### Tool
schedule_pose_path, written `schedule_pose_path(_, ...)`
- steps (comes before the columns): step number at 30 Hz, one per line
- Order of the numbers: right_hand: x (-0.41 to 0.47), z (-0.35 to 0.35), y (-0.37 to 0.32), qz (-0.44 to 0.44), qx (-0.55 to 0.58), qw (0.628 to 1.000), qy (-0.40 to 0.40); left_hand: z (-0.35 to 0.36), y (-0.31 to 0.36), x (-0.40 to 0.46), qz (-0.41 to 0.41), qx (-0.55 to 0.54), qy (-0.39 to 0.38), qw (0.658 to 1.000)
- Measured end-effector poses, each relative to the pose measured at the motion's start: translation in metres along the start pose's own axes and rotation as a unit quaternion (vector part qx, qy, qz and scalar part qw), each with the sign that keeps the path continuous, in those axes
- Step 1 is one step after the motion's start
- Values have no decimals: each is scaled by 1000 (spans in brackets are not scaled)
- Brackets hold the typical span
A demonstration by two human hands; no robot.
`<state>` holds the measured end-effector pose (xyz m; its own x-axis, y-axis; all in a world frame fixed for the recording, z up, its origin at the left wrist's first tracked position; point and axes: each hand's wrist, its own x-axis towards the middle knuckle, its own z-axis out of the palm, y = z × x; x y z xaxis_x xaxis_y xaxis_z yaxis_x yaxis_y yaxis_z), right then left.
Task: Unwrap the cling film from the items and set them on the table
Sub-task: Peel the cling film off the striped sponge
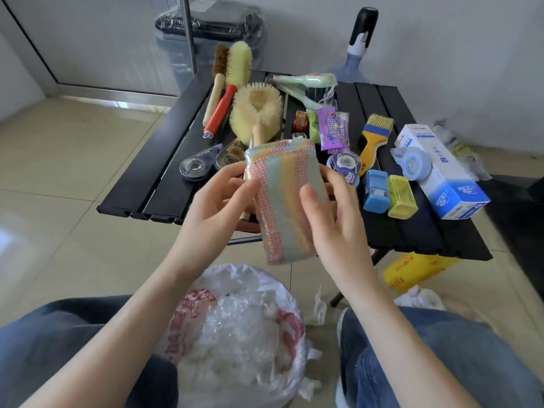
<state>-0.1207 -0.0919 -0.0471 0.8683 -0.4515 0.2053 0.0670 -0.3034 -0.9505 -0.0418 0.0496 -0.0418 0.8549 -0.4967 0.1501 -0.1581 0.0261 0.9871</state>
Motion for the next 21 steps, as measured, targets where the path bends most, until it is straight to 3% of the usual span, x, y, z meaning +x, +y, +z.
schedule_pose_path(7, 11, -12, 7, 68, 124, 988, -63, 2, -8, 2, -3, -15, 44, 999)
schedule_pose_path(10, 11, -15, 9, 74, 128, 987, -56, -4, -16, 3, 102, 116, 74, 985)
schedule_pose_path(15, 10, -18, 5, 75, 119, 989, -38, -7, -14, -2, 281, 283, -19, 917)
schedule_pose_path(17, 9, -17, 3, 71, 109, 991, -36, -3, -13, -5, 300, 317, -47, 898)
schedule_pose_path(21, 7, -15, 2, 40, 94, 994, -33, -4, -15, -7, 274, 324, -69, 903)
